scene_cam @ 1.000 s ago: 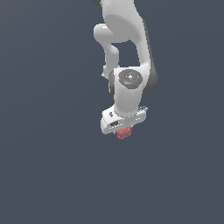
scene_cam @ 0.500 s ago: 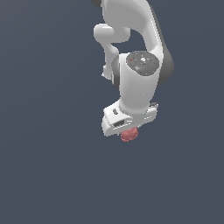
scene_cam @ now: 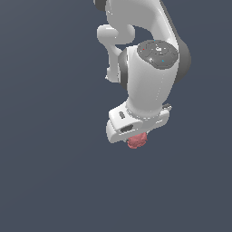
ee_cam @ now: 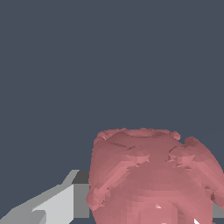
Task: Pick up the object and move it to a goal position.
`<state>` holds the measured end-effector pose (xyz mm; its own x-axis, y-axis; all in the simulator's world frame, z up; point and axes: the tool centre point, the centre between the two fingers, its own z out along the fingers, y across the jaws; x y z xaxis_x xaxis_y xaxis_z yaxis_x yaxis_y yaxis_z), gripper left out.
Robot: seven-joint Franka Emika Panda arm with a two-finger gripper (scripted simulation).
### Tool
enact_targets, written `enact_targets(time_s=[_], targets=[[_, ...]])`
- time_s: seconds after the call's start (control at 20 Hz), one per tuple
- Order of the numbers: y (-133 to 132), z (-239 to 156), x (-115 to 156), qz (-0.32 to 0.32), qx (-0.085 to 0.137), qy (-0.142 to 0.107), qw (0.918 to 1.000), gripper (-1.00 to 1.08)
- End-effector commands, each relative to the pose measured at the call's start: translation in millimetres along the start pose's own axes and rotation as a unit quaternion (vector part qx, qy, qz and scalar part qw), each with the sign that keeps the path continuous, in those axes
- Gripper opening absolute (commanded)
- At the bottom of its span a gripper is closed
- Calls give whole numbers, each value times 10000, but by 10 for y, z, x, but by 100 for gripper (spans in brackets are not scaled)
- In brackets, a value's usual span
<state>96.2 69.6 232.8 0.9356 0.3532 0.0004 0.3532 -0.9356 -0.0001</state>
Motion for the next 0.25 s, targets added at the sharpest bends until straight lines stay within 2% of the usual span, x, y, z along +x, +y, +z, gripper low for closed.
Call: enact_targets(time_s=[0.0, 0.2], targets=[[4, -35, 27, 1, 0, -2, 10000, -100], [6, -53, 41, 1, 0, -2, 10000, -100]])
